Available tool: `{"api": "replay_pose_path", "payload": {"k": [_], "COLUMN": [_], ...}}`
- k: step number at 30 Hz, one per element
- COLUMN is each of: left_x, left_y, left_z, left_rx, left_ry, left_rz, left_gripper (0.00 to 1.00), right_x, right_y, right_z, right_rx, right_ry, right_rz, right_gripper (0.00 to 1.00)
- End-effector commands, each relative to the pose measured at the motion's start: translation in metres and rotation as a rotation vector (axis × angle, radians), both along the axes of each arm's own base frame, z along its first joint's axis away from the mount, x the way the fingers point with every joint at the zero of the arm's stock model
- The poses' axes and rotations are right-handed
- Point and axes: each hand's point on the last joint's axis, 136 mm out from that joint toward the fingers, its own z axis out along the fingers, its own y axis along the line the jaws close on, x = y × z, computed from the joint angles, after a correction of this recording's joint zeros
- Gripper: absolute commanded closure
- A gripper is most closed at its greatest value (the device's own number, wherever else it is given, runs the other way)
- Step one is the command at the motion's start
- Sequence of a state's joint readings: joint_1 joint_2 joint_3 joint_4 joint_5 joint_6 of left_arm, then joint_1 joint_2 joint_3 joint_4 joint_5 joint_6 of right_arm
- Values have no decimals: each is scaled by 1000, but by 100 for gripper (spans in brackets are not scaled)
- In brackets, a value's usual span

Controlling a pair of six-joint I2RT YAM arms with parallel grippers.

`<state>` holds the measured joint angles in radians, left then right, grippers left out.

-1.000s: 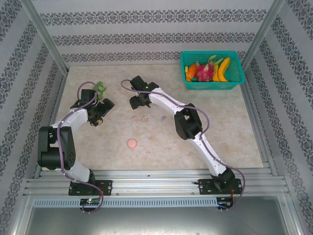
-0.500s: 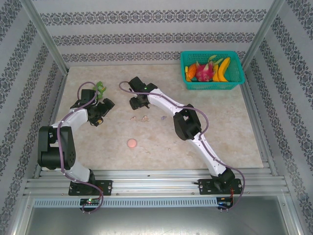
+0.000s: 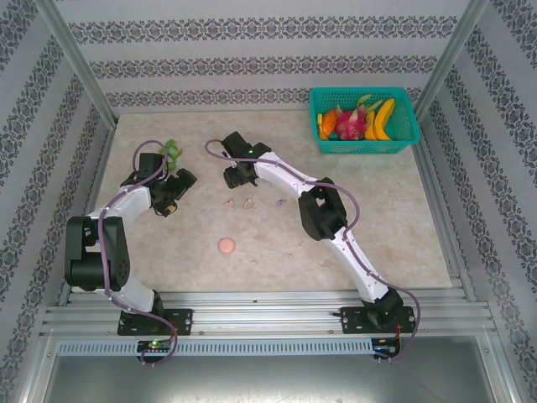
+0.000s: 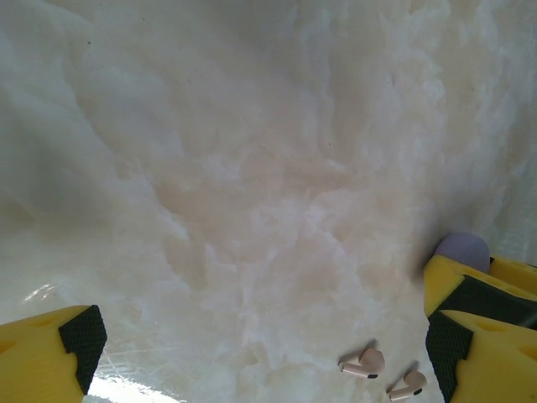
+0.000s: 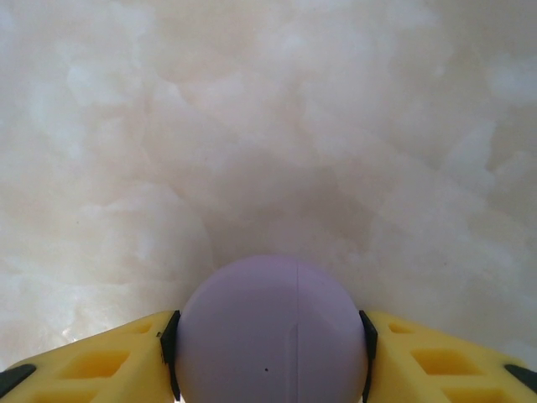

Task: Insert wireless bluetooth earbuds into charging case

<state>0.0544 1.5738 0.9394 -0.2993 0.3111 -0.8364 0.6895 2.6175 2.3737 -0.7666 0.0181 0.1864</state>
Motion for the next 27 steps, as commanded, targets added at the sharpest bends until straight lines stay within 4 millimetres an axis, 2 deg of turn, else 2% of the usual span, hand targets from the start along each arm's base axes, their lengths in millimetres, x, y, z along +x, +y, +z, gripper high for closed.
{"api": "replay_pose_path", "payload": {"k": [1,10,15,23,27], "left_x": [10,13,16,24,26], "left_y": [2,0,-2,-10,-17], "left_z": [15,20,27,42,48], "left_rx": [-11,-21,-27,-57,-80], "left_ry": [-48,-62,-76,-103,-116], "left_rz": [11,0,-17,-58,-77], "left_gripper": [0,0,0,0,0], "right_x": [4,1,-9,-43,-69], "right_y": [2,-3,-9,-24,-38], "right_z": [46,68,82,100,99], "right_rx": [62,83,98,126,112], "right_ry": [-55,-74,-84,-100,-98], "right_rz": [-14,-24,-27,-23,-14], "right_gripper": [47,49,50,49,49]}}
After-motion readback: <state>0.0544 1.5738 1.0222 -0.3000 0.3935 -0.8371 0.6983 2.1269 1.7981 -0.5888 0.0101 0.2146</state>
